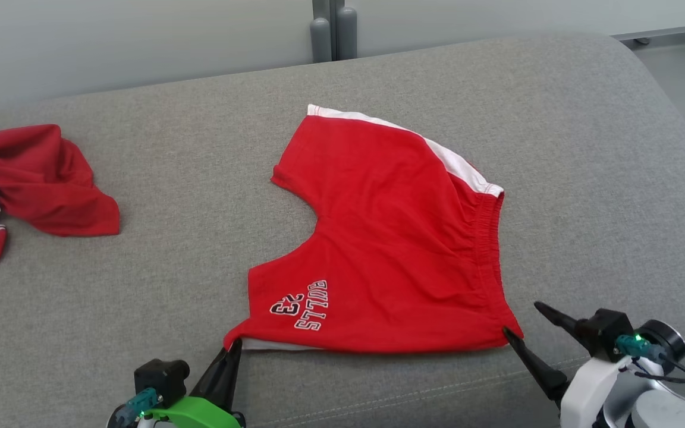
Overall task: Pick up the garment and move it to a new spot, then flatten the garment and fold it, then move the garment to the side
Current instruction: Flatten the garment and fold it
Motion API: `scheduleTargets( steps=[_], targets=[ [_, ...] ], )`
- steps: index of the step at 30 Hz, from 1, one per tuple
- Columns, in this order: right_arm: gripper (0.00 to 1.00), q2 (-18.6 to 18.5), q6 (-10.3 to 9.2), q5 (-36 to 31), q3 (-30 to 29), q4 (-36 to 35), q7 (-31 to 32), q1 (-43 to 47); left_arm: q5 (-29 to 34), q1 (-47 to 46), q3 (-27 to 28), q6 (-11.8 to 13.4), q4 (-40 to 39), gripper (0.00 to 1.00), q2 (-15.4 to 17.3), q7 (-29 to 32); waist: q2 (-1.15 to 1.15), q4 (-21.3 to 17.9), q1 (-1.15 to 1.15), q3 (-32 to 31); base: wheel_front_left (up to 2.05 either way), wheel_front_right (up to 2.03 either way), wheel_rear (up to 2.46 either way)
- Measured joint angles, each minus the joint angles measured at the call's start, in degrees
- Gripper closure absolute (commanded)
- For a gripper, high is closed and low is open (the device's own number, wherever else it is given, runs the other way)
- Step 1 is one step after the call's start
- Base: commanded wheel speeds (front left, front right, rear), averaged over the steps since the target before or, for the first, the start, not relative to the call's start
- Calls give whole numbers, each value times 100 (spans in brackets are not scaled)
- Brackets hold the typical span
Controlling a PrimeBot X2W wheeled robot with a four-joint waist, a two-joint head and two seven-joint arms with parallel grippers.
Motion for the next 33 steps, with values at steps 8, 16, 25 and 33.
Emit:
scheduleTargets(
  steps=[8,16,25,33],
  targets=[
    [2,-285,44,-188,444,201,140,41,0,-24,-133,-13,-4,100,-62,-48,0,-30,0,27,0,0,0],
    [13,-446,51,-731,949,435,220,-332,-3,-57,-179,-34,-5,100,-77,-49,0,29,0,164,0,0,0],
    [53,-432,52,-828,1221,670,236,-765,-4,-186,-133,-36,10,100,-81,-99,0,206,0,291,0,0,0],
    [93,-325,52,-557,1451,905,244,-829,-5,-187,-101,-38,27,100,-89,-99,0,238,0,296,0,0,0]
  ],
)
